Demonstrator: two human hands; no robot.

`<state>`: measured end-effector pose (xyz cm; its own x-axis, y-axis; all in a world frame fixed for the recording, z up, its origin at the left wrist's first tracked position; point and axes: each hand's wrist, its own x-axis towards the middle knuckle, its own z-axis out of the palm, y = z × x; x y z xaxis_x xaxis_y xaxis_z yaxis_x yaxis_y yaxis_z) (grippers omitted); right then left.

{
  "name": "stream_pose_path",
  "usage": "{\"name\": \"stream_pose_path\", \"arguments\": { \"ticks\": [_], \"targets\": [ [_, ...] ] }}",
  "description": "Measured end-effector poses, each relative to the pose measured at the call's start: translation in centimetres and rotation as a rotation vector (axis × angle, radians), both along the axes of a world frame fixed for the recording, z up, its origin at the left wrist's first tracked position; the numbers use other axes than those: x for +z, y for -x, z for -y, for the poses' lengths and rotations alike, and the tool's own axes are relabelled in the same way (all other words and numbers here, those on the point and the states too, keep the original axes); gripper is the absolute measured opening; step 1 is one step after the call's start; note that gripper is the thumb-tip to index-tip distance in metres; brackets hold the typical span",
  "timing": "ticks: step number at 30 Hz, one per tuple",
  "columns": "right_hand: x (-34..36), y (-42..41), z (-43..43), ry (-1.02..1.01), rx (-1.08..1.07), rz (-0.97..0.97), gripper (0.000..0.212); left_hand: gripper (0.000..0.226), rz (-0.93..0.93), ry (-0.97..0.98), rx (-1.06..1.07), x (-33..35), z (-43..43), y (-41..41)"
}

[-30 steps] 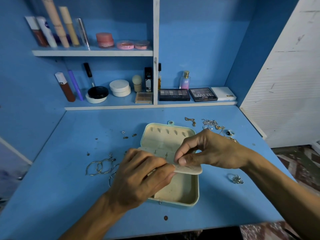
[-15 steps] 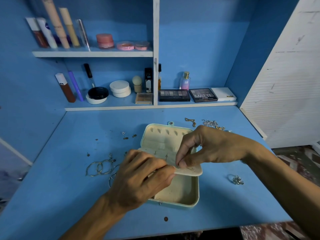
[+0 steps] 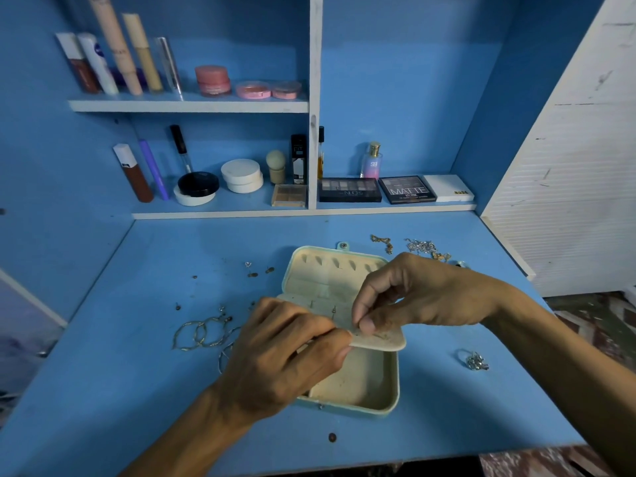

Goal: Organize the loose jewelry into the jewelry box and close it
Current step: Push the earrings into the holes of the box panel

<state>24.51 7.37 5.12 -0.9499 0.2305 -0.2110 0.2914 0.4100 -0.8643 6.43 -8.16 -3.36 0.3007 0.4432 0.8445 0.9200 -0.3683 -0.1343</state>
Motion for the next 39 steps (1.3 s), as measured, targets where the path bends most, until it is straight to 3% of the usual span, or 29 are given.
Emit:
{"name": "stream_pose_path", "arguments": {
  "ticks": [25,34,39],
  "targets": [
    [3.2,1.9,1.5,-0.295,0.072,0.231,0.015,0.020,-0.017,-0.016,0.013,0.0,0.0,-0.1],
    [3.5,3.3,1.8,-0.379,0.154,0.311,0.005,0.017,-0.025,-0.028,0.032,-0.1,0.0,-0.1],
    [3.6,3.4,2.1,-0.434,0.189,0.310,0.018,0.016,-0.069,-0.044,0.054,-0.1,0.2,-0.2]
  ]
}}
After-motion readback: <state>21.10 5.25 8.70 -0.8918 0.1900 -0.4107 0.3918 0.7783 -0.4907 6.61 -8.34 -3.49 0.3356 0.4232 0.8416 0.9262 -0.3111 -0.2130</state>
